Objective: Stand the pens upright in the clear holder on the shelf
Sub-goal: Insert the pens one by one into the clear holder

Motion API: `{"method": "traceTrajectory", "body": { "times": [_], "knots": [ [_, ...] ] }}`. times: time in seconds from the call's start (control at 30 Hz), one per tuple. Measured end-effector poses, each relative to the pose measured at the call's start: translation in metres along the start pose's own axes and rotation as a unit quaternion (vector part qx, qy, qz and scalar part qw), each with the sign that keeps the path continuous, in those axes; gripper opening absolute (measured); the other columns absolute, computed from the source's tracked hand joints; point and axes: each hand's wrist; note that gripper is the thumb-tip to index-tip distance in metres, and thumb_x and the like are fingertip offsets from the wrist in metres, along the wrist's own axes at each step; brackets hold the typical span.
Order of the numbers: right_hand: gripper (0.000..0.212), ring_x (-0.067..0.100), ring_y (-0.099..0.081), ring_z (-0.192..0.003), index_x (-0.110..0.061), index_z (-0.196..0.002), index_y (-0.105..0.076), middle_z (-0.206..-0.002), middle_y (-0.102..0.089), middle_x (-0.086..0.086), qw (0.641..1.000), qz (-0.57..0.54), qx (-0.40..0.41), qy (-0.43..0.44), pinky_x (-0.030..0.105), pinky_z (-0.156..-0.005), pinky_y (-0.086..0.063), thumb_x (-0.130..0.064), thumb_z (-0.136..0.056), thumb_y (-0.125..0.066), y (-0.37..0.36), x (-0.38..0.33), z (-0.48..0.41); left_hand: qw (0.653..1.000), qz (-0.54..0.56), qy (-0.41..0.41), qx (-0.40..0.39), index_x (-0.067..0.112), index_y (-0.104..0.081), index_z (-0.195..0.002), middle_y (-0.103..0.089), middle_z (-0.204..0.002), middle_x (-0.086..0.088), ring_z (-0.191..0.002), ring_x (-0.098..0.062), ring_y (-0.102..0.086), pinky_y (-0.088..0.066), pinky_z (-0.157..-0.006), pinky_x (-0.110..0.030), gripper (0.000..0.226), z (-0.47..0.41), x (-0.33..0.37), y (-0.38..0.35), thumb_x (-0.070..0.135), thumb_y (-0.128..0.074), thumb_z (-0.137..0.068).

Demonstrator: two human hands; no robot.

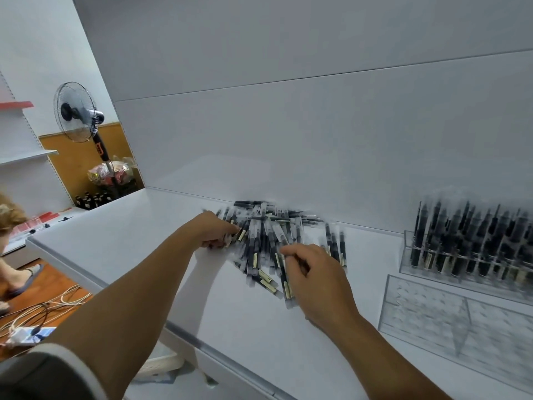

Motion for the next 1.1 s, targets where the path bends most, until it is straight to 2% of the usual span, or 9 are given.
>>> {"method": "traceTrajectory", "body": {
  "times": [0.17, 0.3, 0.5, 0.63, 0.73, 0.8, 0.9, 1.0, 1.1],
  "knots": [
    [0.030, 0.003, -0.060, -0.095, -0.034, -0.118, -0.067, -0.108, -0.065, -0.019, 0.999, -0.052, 0.003, -0.013, 0.029, -0.088, -0.052, -0.026, -0.098, -0.046, 0.000, -0.003, 0.000, 0.985, 0.174, -0.017, -0.011, 0.009, -0.051, -0.065, -0.051, -0.057, -0.006, -0.046, -0.015, -0.044, -0.037, -0.048, -0.022, 0.041, 0.009, -0.010, -0.002, 0.039, -0.068, -0.087],
    [0.020, 0.006, -0.060, -0.059, -0.036, -0.108, -0.070, -0.068, -0.059, -0.018, 0.994, -0.106, 0.016, -0.031, 0.036, -0.058, -0.059, -0.027, -0.097, -0.056, -0.002, 0.000, 0.001, 0.941, 0.334, -0.044, -0.027, 0.009, -0.061, -0.070, -0.055, -0.064, -0.005, -0.060, -0.016, -0.055, -0.050, -0.065, -0.026, 0.032, 0.023, -0.015, -0.005, 0.032, -0.065, -0.091],
    [0.015, 0.018, -0.067, -0.058, -0.042, -0.100, -0.066, -0.078, -0.066, -0.011, 0.985, -0.162, 0.025, -0.059, 0.025, -0.038, -0.047, -0.029, -0.096, -0.058, 0.004, -0.011, 0.005, 0.914, 0.394, -0.082, -0.046, 0.005, -0.063, -0.095, -0.067, -0.079, -0.005, -0.069, -0.014, -0.063, -0.056, -0.072, -0.027, 0.017, 0.043, -0.012, -0.012, 0.022, -0.058, -0.096],
    [0.012, 0.009, -0.062, -0.059, -0.036, -0.099, -0.064, -0.082, -0.067, -0.012, 0.985, -0.156, 0.032, -0.060, 0.032, -0.049, -0.055, -0.026, -0.096, -0.057, 0.009, -0.022, 0.003, 0.911, 0.399, -0.091, -0.054, 0.007, -0.063, -0.100, -0.070, -0.083, -0.005, -0.070, -0.015, -0.063, -0.056, -0.072, -0.029, 0.014, 0.054, -0.004, -0.021, 0.017, -0.054, -0.098],
    [0.005, 0.002, -0.061, -0.076, -0.033, -0.098, -0.055, -0.088, -0.064, -0.015, 0.993, -0.104, 0.033, -0.054, 0.023, -0.061, -0.050, -0.028, -0.096, -0.056, 0.020, -0.029, -0.004, 0.911, 0.392, -0.118, -0.055, 0.011, -0.064, -0.097, -0.071, -0.086, -0.002, -0.070, -0.014, -0.064, -0.053, -0.066, -0.025, 0.013, 0.062, 0.006, -0.028, 0.018, -0.053, -0.098],
    [0.010, -0.001, -0.058, -0.080, -0.033, -0.102, -0.047, -0.093, -0.061, -0.016, 0.997, -0.057, 0.025, -0.048, 0.018, -0.059, -0.042, -0.029, -0.097, -0.055, 0.031, -0.034, -0.010, 0.915, 0.375, -0.138, -0.055, 0.013, -0.064, -0.093, -0.069, -0.081, 0.001, -0.070, -0.013, -0.065, -0.053, -0.065, -0.024, 0.012, 0.066, 0.012, -0.031, 0.019, -0.055, -0.097],
    [0.024, 0.005, -0.060, -0.084, -0.034, -0.115, -0.040, -0.099, -0.064, -0.016, 0.999, -0.027, 0.028, -0.035, 0.022, -0.066, -0.047, -0.030, -0.096, -0.055, 0.049, -0.040, -0.016, 0.918, 0.346, -0.179, -0.066, 0.016, -0.065, -0.085, -0.069, -0.083, -0.003, -0.074, -0.014, -0.065, -0.052, -0.067, -0.025, 0.015, 0.071, 0.019, -0.035, 0.021, -0.056, -0.096],
    [0.043, 0.005, -0.061, -0.086, -0.032, -0.135, -0.038, -0.105, -0.066, -0.015, 0.998, -0.035, 0.039, -0.034, 0.024, -0.068, -0.048, -0.031, -0.096, -0.056, 0.070, -0.041, -0.021, 0.905, 0.364, -0.208, -0.077, 0.015, -0.066, -0.094, -0.073, -0.089, 0.000, -0.076, -0.013, -0.067, -0.052, -0.064, -0.023, 0.013, 0.080, 0.031, -0.042, 0.021, -0.054, -0.098],
    [0.040, 0.006, -0.060, -0.094, -0.029, -0.135, -0.047, -0.108, -0.066, -0.014, 0.998, -0.029, 0.045, -0.036, 0.020, -0.070, -0.045, -0.031, -0.096, -0.057, 0.095, -0.037, -0.022, 0.889, 0.385, -0.230, -0.096, 0.017, -0.067, -0.104, -0.073, -0.092, 0.001, -0.078, -0.012, -0.068, -0.052, -0.065, -0.024, 0.015, 0.090, 0.050, -0.053, 0.022, -0.054, -0.098]
  ]
}}
Point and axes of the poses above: each hand's wrist, its own z-axis away from the middle knuckle, its own y-axis out of the back of the hand, x = y × z
